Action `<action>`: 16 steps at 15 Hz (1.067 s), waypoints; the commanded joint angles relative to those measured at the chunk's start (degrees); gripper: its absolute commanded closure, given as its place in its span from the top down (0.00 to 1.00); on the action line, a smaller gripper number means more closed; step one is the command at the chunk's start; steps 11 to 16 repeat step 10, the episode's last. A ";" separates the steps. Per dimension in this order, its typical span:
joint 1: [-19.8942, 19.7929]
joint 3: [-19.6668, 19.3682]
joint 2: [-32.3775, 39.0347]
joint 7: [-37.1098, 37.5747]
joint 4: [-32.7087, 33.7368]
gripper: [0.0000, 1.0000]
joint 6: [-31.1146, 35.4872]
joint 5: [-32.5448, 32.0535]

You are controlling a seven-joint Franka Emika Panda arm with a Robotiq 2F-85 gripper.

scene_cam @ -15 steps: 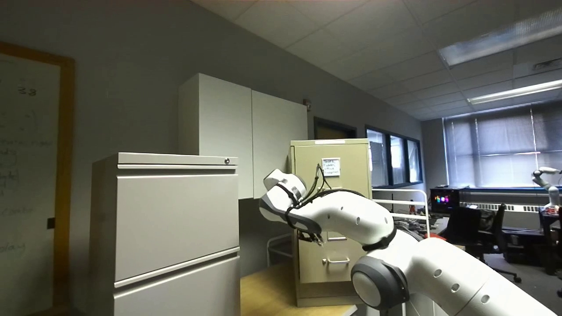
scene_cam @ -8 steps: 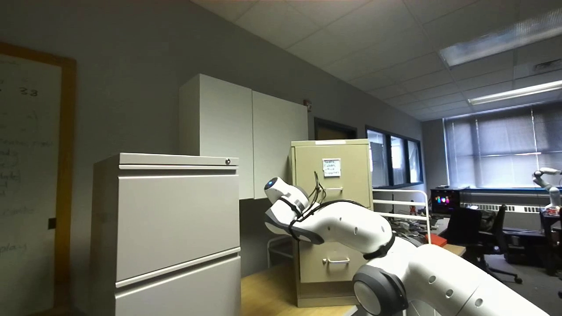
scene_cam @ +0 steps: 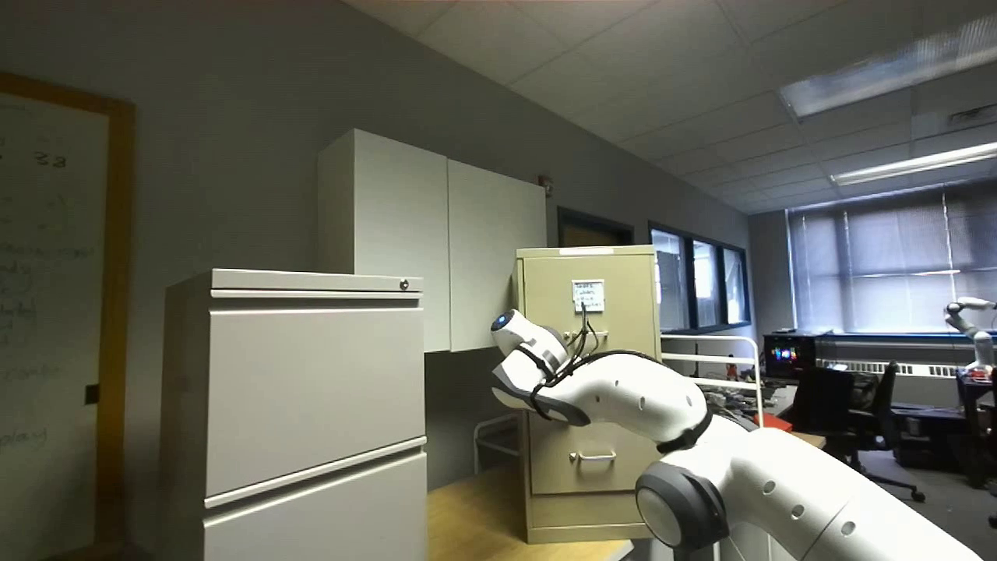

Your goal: Close the bottom drawer of the cabinet at the right

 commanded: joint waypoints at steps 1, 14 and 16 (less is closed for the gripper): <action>-3.41 -1.43 -0.70 5.35 -0.35 0.00 7.36 -0.32; -5.27 1.83 -4.79 6.88 -4.00 0.03 1.18 6.04; -5.27 1.83 -4.79 6.88 -4.00 0.03 1.18 6.04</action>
